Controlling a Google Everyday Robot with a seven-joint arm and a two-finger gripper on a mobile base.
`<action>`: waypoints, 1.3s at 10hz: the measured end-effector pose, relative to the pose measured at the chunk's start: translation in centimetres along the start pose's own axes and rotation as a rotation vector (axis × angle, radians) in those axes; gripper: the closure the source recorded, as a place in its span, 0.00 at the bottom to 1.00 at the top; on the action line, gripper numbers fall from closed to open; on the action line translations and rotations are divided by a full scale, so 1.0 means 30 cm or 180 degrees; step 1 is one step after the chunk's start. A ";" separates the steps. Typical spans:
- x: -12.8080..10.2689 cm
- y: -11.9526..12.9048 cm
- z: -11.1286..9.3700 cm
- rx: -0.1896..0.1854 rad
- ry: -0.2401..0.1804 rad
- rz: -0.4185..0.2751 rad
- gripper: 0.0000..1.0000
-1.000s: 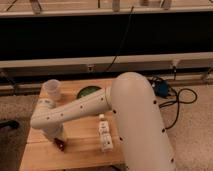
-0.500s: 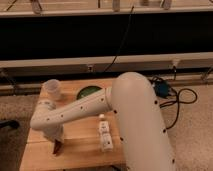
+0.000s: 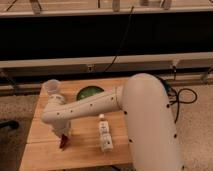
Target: Drag the pepper across the table
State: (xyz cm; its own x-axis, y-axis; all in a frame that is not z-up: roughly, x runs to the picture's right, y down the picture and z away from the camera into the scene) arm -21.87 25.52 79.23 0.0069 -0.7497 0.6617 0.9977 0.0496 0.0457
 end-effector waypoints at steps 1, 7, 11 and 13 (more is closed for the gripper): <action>0.011 0.017 -0.002 0.0010 0.0002 -0.0002 1.00; 0.061 0.063 -0.015 0.0037 0.0013 0.0006 1.00; 0.097 0.134 -0.013 0.0042 0.0012 0.0040 1.00; 0.107 0.135 -0.012 0.0045 0.0013 0.0037 1.00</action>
State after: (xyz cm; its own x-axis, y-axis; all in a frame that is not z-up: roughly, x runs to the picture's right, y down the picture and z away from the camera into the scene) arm -17.78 23.07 81.26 0.0188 -0.7518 0.6591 0.9965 0.0675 0.0486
